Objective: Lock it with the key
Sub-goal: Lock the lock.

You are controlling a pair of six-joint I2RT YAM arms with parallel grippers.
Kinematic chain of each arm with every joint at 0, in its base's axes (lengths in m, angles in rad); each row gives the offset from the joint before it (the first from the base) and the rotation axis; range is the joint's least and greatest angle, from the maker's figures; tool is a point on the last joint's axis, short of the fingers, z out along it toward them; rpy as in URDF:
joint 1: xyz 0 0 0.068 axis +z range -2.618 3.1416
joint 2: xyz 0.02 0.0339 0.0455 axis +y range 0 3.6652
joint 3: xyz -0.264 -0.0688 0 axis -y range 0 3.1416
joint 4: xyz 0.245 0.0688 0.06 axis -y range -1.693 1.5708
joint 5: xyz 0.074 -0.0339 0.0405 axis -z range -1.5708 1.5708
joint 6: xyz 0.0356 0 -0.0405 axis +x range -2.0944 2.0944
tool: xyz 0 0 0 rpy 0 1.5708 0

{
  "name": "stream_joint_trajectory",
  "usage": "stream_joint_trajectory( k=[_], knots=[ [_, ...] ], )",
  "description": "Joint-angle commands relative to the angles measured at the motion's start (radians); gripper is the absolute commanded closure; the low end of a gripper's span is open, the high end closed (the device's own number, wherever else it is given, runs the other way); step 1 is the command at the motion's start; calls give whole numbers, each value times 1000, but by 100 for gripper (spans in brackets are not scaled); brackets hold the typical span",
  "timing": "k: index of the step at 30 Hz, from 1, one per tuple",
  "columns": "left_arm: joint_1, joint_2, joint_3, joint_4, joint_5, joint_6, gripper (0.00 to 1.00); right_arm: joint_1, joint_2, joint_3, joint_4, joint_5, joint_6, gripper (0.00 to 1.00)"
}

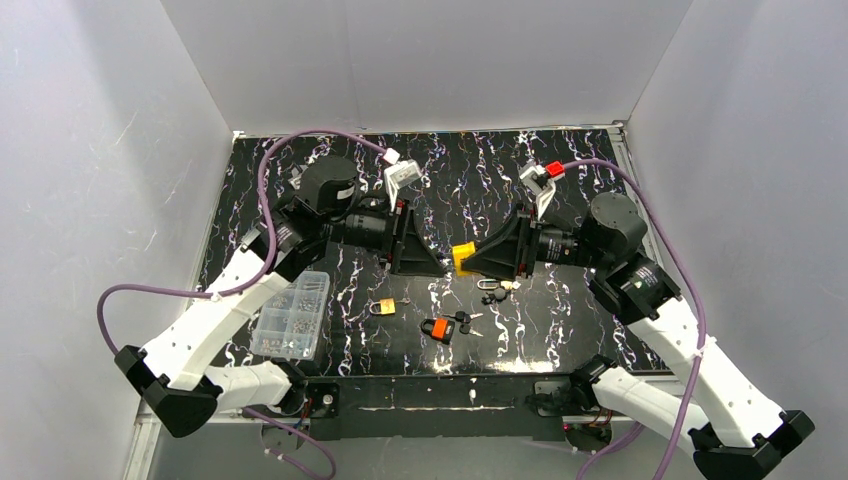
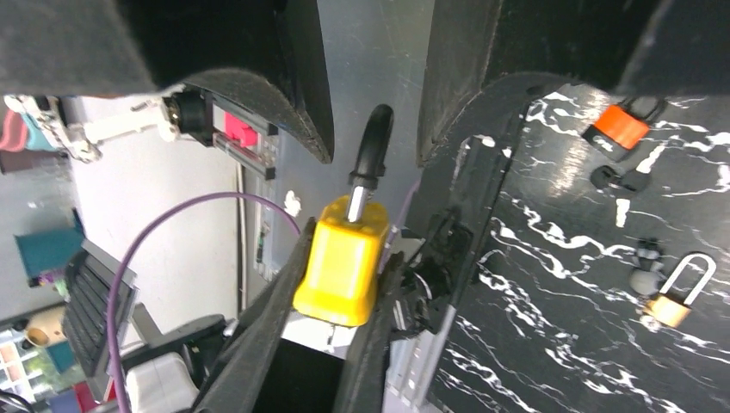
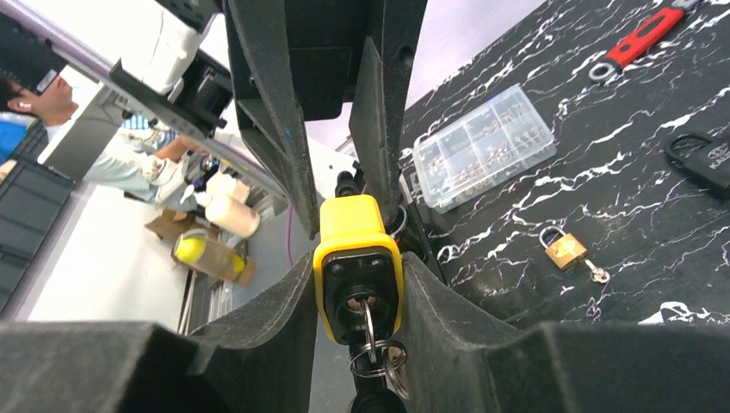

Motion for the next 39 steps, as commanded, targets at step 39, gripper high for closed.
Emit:
stream_joint_trajectory(
  k=[39],
  knots=[
    [117,-111,-149,293,-21,-208,100,4,-38,-77,312,152,215,99]
  ],
)
